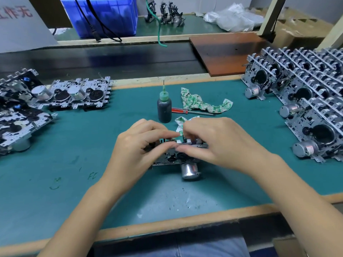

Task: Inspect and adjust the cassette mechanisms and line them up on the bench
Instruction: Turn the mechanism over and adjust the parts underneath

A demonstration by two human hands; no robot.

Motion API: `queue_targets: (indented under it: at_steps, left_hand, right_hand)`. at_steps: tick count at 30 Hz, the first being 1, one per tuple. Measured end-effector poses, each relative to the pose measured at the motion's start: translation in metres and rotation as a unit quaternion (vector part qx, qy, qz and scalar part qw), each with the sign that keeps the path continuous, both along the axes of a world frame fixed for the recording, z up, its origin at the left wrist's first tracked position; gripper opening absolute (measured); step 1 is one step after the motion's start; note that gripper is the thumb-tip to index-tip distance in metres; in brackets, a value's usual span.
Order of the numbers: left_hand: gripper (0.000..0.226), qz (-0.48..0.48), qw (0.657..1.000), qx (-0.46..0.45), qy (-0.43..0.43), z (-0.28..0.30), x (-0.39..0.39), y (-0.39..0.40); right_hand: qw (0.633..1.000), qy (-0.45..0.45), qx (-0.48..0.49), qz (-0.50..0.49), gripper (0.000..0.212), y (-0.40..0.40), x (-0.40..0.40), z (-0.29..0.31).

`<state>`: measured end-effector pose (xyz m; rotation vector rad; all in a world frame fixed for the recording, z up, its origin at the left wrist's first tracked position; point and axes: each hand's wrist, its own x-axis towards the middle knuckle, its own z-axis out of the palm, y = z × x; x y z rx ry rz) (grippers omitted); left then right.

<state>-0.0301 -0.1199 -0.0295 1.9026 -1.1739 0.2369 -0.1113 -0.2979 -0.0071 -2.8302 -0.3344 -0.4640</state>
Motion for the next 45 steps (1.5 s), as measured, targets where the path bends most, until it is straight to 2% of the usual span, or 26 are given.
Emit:
queue_targets:
  at_steps: [3, 7, 10, 16, 20, 26, 30, 36, 39, 40, 42, 45]
  left_hand:
    - [0.018, 0.039, 0.998, 0.027, -0.036, 0.001, 0.000, 0.009]
    - [0.016, 0.033, 0.995, 0.032, -0.083, 0.002, -0.003, 0.009]
    - [0.020, 0.006, 0.993, 0.028, -0.116, 0.009, -0.007, -0.010]
    - [0.027, -0.078, 0.986, 0.022, -0.146, 0.027, -0.021, -0.090]
    - [0.050, -0.109, 0.985, 0.056, -0.122, 0.016, -0.047, -0.135]
    - [0.057, -0.142, 0.964, 0.219, -0.057, -0.028, -0.091, -0.178]
    - [0.049, -0.144, 0.964, 0.225, -0.003, -0.042, -0.105, -0.196]
    - [0.038, -0.104, 0.964, 0.241, -0.052, -0.043, -0.100, -0.208]
    - [0.039, -0.114, 0.957, 0.257, -0.078, -0.042, -0.099, -0.208]
    - [0.039, -0.128, 0.958, 0.249, -0.060, -0.041, -0.099, -0.206]
    - [0.032, -0.160, 0.964, 0.210, 0.026, -0.034, -0.095, -0.200]
    - [0.025, -0.161, 0.971, 0.112, 0.136, -0.016, -0.078, -0.175]
  right_hand:
    - [0.998, 0.045, -0.016, 0.040, 0.032, -0.002, 0.007, 0.008]
    - [0.993, 0.085, 0.048, 0.059, 0.033, -0.004, 0.001, 0.006]
    - [0.991, 0.081, 0.105, 0.016, 0.031, -0.016, -0.017, 0.008]
    - [0.978, -0.029, 0.150, -0.138, 0.031, -0.064, -0.073, 0.025]
    - [0.948, -0.069, 0.138, -0.279, 0.041, -0.101, -0.102, 0.019]
    - [0.891, -0.068, 0.137, -0.428, 0.039, -0.120, -0.112, -0.008]
    - [0.872, -0.079, 0.127, -0.466, 0.040, -0.122, -0.105, -0.009]
    - [0.847, -0.038, 0.062, -0.526, 0.035, -0.122, -0.093, -0.007]
    - [0.825, -0.099, -0.023, -0.556, 0.030, -0.112, -0.090, 0.003]
    - [0.828, -0.136, -0.024, -0.543, 0.028, -0.106, -0.087, 0.009]
    - [0.859, -0.169, 0.022, -0.483, 0.023, -0.089, -0.074, 0.019]
    - [0.909, -0.138, 0.116, -0.376, 0.017, -0.056, -0.051, 0.021]
